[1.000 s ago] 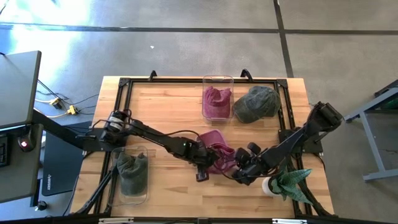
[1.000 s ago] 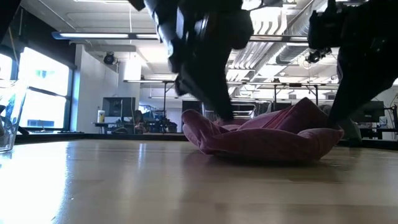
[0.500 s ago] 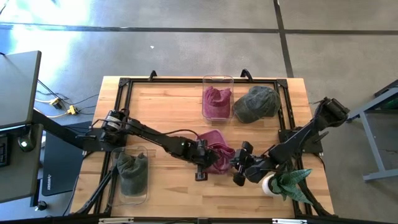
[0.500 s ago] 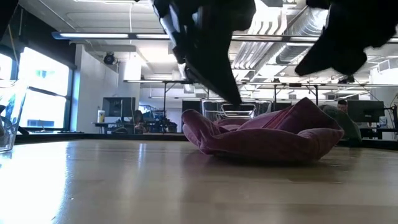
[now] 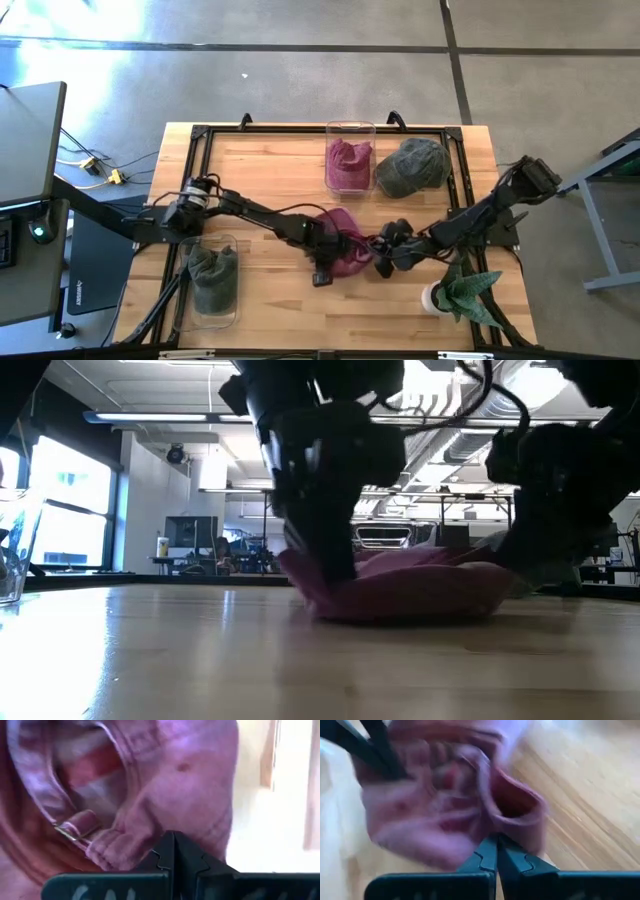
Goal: Pick & Place hat
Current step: Put the maroon cap into the top transparent bin
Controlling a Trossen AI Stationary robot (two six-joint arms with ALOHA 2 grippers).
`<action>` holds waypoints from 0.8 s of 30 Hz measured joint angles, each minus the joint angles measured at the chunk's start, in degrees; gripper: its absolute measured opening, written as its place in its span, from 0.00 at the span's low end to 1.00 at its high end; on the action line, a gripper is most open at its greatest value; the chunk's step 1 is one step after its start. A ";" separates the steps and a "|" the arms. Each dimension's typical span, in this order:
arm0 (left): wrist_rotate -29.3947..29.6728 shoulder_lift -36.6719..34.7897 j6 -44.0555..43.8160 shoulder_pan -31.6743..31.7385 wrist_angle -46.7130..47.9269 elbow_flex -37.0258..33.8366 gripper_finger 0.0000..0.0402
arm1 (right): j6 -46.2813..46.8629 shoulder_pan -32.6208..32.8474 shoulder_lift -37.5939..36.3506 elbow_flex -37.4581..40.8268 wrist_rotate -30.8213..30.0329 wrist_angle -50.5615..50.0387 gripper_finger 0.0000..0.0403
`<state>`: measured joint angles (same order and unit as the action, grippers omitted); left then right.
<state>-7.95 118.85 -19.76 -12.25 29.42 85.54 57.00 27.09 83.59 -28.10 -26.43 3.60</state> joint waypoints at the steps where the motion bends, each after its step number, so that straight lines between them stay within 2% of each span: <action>1: -1.99 -0.47 0.02 0.12 1.30 -0.07 0.00 | 0.05 -0.45 0.00 0.01 0.88 -1.02 0.00; 4: -8.45 -1.19 0.11 -0.02 2.51 0.17 0.00 | 1.53 -1.32 0.00 -0.01 3.05 -4.98 0.00; 8: -10.84 -1.16 -0.01 -0.02 6.42 0.84 0.00 | 1.16 -1.32 0.00 -0.01 4.57 -6.28 0.00; 12: -9.35 -1.59 2.93 -0.04 12.81 7.56 0.00 | -0.56 -0.56 -0.85 -1.63 5.54 -7.71 0.00; 14: -7.17 -2.09 6.25 -0.72 18.03 11.90 0.00 | -1.58 0.02 -2.21 -2.83 4.83 -8.13 0.00; 17: -1.82 -2.43 11.88 -2.15 20.92 16.18 0.00 | -1.77 0.67 -4.70 -3.80 3.39 -9.20 0.00; 20: 2.29 -2.11 18.72 -3.29 21.08 16.04 0.02 | -1.43 1.78 -7.78 -3.99 1.17 -9.79 0.00; 24: -0.47 -1.68 23.60 -3.27 17.92 14.10 0.14 | 0.00 4.36 -12.07 -3.99 -1.16 -12.12 0.00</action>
<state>-8.41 117.17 3.85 -15.53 47.34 99.64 56.99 31.45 71.52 -32.10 -27.59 -8.52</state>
